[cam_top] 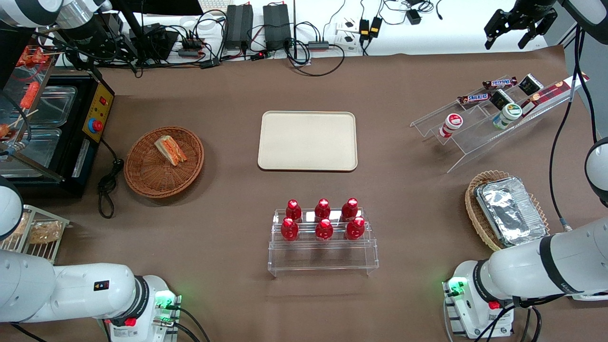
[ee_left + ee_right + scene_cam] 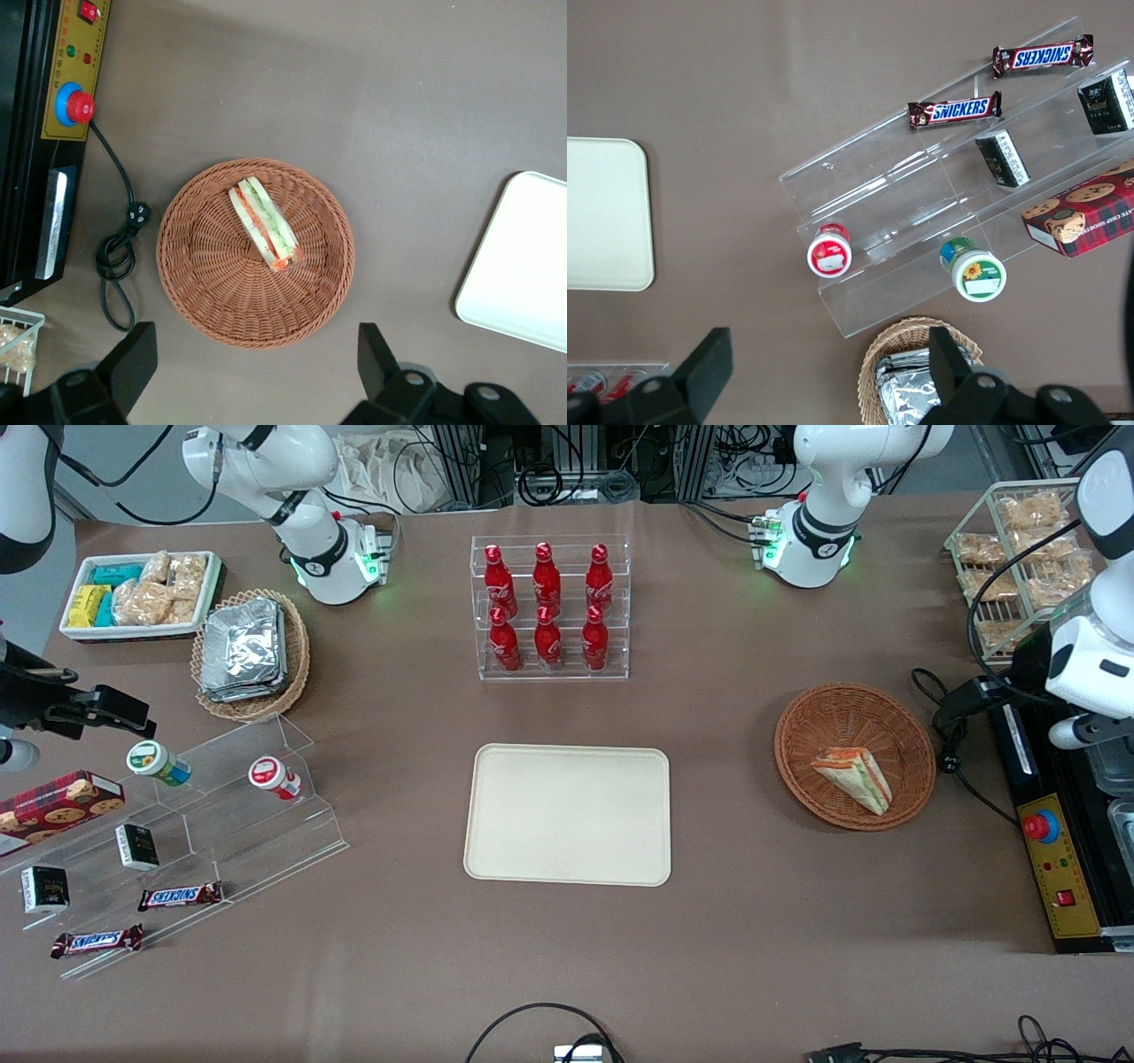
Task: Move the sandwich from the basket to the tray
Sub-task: 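Move the left gripper over the wicker basket toward the sandwich, then lower the open left gripper around the wrapped sandwich in the basket, then close the left gripper on the sandwich and lift it, then carry the held sandwich with the left gripper over the cream tray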
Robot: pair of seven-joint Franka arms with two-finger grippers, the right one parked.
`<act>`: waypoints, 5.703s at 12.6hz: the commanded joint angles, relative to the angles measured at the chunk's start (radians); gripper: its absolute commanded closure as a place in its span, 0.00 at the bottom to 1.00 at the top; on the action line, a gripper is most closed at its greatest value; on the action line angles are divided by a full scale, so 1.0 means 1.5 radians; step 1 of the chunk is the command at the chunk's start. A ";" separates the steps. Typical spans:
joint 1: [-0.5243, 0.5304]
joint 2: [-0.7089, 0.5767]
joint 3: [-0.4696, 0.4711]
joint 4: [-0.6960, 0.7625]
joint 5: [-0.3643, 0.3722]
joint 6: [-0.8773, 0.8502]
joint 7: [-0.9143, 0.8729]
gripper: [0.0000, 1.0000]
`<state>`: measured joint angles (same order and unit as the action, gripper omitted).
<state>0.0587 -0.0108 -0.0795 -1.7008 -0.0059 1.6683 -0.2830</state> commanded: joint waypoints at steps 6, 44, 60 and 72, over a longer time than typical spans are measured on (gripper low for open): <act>0.012 0.005 0.000 -0.045 -0.002 0.029 0.005 0.00; 0.015 0.134 -0.002 -0.357 -0.072 0.435 -0.327 0.00; 0.014 0.179 0.000 -0.181 -0.060 0.196 -0.323 1.00; -0.045 0.243 -0.177 0.108 0.015 0.037 -0.130 1.00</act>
<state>0.0289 0.2777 -0.3038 -1.6137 -0.0361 1.7380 -0.4932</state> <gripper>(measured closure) 0.793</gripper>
